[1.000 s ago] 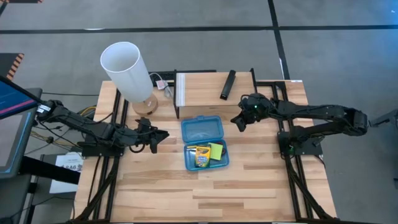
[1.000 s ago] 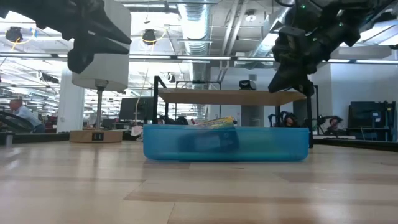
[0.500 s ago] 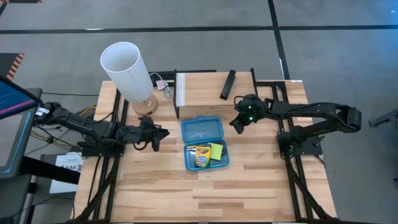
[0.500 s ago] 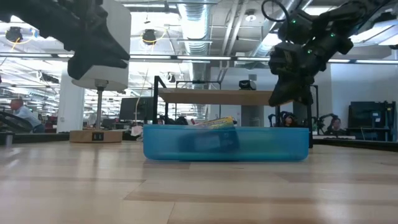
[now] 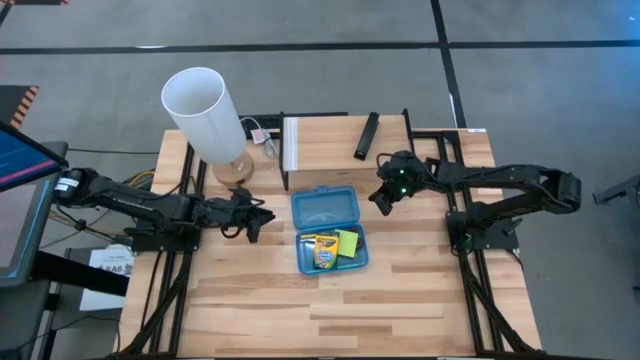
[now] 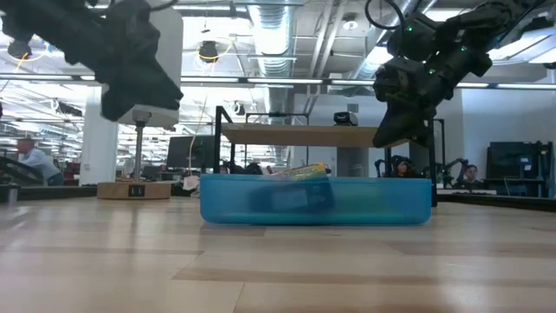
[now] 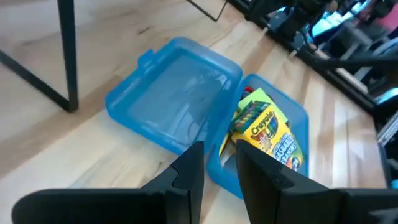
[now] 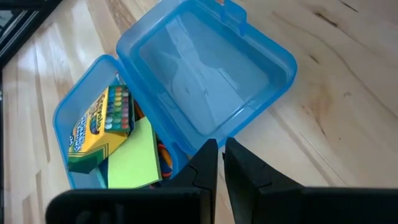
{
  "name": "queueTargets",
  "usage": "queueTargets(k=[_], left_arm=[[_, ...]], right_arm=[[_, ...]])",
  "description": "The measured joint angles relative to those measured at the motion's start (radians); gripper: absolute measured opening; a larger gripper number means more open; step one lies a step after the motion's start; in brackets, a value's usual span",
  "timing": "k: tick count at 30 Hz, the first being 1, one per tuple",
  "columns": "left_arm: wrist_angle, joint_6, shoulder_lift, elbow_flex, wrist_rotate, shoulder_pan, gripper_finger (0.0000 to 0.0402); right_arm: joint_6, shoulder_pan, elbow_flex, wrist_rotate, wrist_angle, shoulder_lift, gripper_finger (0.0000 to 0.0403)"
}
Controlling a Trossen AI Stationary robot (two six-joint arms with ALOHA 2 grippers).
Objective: Pack school essentials
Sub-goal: Close the blue supply box
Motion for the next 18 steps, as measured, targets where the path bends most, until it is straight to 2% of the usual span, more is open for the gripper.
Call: queueTargets(k=[4,8,12,18], left_arm=[[0.183,-0.067,0.032,-0.107,0.027,0.016,0.008],[0.339,-0.145,0.072,-0.206,-0.006,0.015,0.008],[0.347,-0.187,0.121,-0.244,-0.037,0.022,0.008],[0.362,-0.197,0.228,-0.234,-0.024,0.06,0.008]], right_arm=[[0.001,-0.014,0.0,0.0,-0.008,0.0,0.0052],[-0.002,-0.02,-0.001,0.024,-0.006,0.049,0.0052],[-0.006,-0.019,0.0,0.031,0.007,0.137,0.0052],[-0.006,-0.019,0.0,0.027,0.054,0.223,0.0052]])
